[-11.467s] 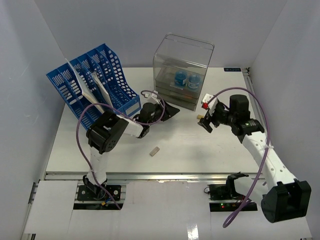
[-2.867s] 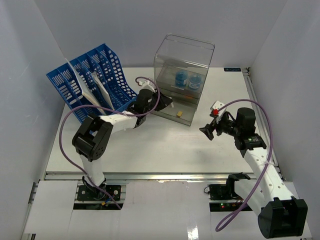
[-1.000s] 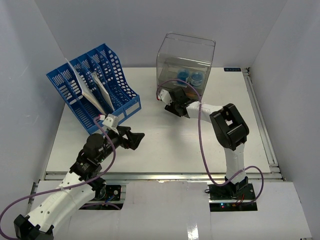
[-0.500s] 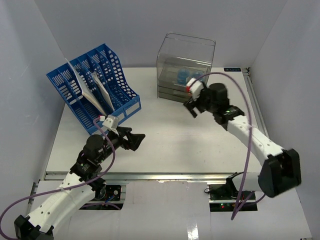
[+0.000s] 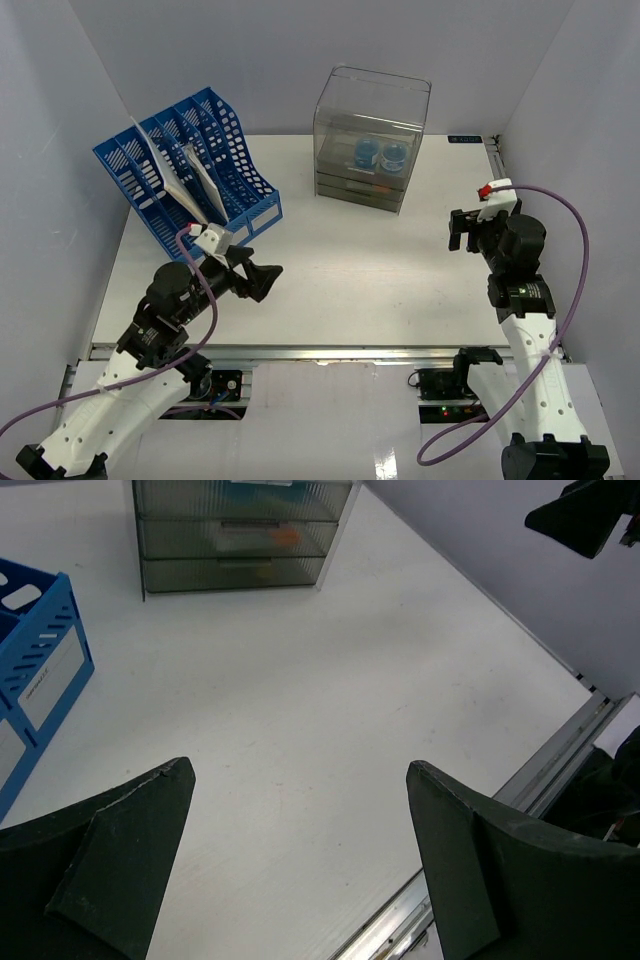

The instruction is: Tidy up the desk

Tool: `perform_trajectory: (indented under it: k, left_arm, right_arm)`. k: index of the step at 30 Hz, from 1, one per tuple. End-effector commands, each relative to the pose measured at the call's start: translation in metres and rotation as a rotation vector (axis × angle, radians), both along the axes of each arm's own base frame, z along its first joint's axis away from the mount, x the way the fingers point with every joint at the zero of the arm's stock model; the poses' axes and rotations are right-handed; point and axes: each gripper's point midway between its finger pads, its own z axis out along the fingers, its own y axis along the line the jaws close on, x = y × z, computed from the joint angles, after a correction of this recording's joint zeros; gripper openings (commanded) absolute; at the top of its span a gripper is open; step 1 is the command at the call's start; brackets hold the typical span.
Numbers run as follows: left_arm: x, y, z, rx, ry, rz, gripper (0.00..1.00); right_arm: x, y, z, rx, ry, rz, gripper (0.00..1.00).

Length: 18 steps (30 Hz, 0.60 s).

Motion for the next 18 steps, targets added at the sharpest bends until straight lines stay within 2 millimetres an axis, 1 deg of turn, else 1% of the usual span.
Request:
perform_trajectory:
  k: [1, 3, 5, 8, 10, 11, 18]
  left_arm:
    - [-0.006, 0.015, -0.024, 0.075, 0.039, 0.038, 0.98]
    - [-0.01, 0.018, -0.022, 0.06, 0.02, 0.042, 0.98]
    - [-0.012, 0.019, -0.018, 0.047, 0.003, 0.044, 0.98]
    - [-0.012, 0.025, -0.016, 0.038, -0.014, 0.068, 0.98]
    - [-0.013, 0.025, -0.015, 0.033, -0.017, 0.067, 0.98]
    - [-0.014, 0.025, -0.014, 0.029, -0.019, 0.069, 0.98]
    - [-0.016, 0.03, -0.01, 0.005, -0.038, 0.087, 0.98]
  right_arm:
    - [-0.011, -0.011, -0.021, 0.065, 0.066, -0.109, 0.9]
    - [-0.013, -0.011, -0.025, 0.082, 0.072, -0.114, 0.9]
    - [-0.015, -0.009, -0.024, 0.104, 0.057, -0.112, 0.9]
    - [-0.019, -0.004, -0.023, 0.127, 0.043, -0.091, 0.9]
    - [-0.022, -0.004, -0.023, 0.128, 0.031, -0.091, 0.9]
    - [-0.024, 0.002, -0.021, 0.135, 0.021, -0.061, 0.9]
    - [-0.031, 0.001, -0.021, 0.128, -0.008, -0.057, 0.9]
